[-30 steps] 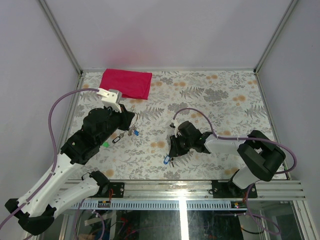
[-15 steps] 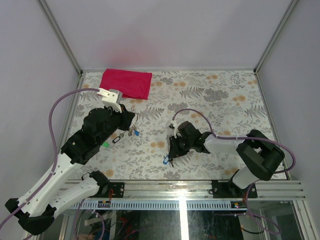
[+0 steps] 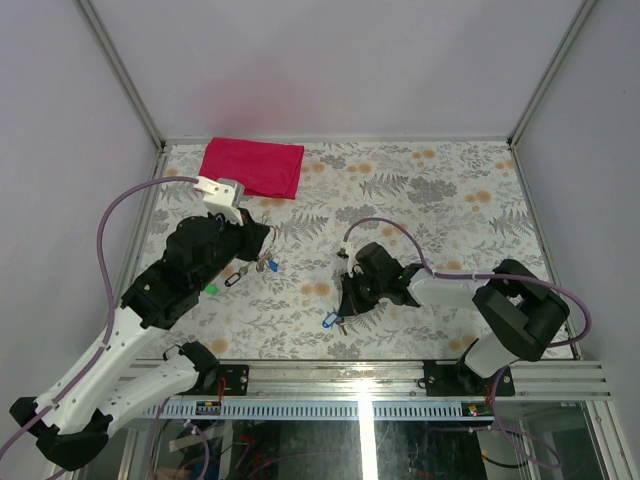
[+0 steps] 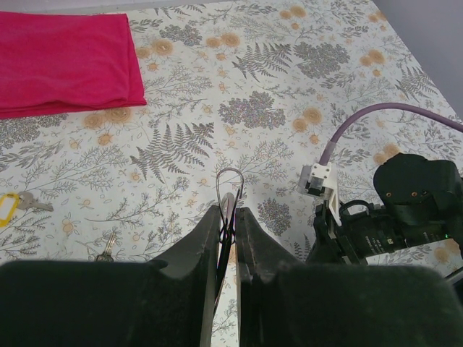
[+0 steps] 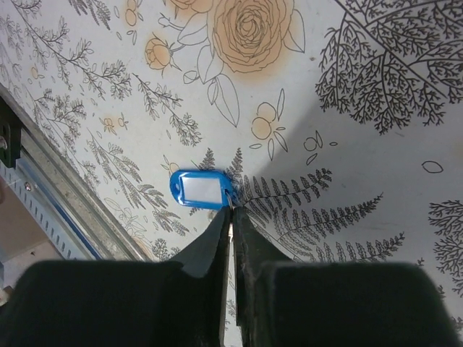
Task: Put the keys on the keyring
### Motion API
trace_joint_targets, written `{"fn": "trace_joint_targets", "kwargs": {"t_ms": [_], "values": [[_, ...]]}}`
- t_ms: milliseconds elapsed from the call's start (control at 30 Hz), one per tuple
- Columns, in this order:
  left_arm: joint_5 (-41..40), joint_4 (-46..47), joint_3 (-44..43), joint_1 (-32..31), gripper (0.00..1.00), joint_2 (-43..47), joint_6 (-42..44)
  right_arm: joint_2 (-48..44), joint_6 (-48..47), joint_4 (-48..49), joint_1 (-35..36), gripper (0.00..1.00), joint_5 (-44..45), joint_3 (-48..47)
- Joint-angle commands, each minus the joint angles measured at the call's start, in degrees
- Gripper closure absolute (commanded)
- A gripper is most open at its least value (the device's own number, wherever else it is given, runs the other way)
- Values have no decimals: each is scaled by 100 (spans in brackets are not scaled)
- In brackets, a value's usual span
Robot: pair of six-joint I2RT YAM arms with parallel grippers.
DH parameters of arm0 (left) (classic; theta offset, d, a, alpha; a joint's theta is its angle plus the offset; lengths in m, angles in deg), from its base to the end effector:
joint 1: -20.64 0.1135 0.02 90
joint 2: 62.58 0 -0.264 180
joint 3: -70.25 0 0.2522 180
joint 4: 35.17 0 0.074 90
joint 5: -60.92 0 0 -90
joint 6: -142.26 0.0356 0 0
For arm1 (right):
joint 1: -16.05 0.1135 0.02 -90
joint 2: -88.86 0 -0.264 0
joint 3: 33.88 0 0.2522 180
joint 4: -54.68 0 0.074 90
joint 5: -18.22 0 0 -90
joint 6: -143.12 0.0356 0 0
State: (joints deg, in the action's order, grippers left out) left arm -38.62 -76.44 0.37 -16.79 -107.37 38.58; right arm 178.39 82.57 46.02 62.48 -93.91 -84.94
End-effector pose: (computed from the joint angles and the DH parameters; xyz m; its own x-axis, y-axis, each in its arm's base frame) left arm 0.1353 -0.0961 0.3760 -0.3269 -0.0435 -0.9441 0.4072 0.8950 -0.1823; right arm 0.1888 0.2180 0.1422 -0.8567 -0.2398 -0.4567 -0.4899 0.6553 0.5749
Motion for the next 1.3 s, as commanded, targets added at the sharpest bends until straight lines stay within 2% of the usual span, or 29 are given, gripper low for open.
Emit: {"fn": "trace_joint_targets", "kwargs": {"t_ms": [0,100,233,467,600,733,833,1000,1167,1267], "values": [[-86,133,-50,34,95,126,-20,-541,-386,-67,-38,95,-72,-250],[-119,182,-23,35,94,167,-52,-880,-589,-158,-38,97,-36,-271],[-1,268,17,34,87,165,-89,-1360,-870,-301,-38,98,108,-311],[255,396,56,34,86,127,-144,-2410,-1657,-461,-38,100,461,-347],[428,484,82,34,100,105,-128,-3159,-2015,165,-40,99,433,-11],[725,644,129,34,100,87,-39,-3950,-2344,1290,-39,99,415,560],[1009,877,223,36,100,135,57,-4389,-2731,1526,-40,100,567,701],[1528,1255,258,34,100,8,169,-4674,-3564,1355,-38,100,613,475],[2364,1599,145,34,100,-275,153,-4566,-4285,1004,-38,100,564,-29],[2601,1904,219,38,100,-305,118,-4421,-4624,945,-38,100,424,-330]]}}
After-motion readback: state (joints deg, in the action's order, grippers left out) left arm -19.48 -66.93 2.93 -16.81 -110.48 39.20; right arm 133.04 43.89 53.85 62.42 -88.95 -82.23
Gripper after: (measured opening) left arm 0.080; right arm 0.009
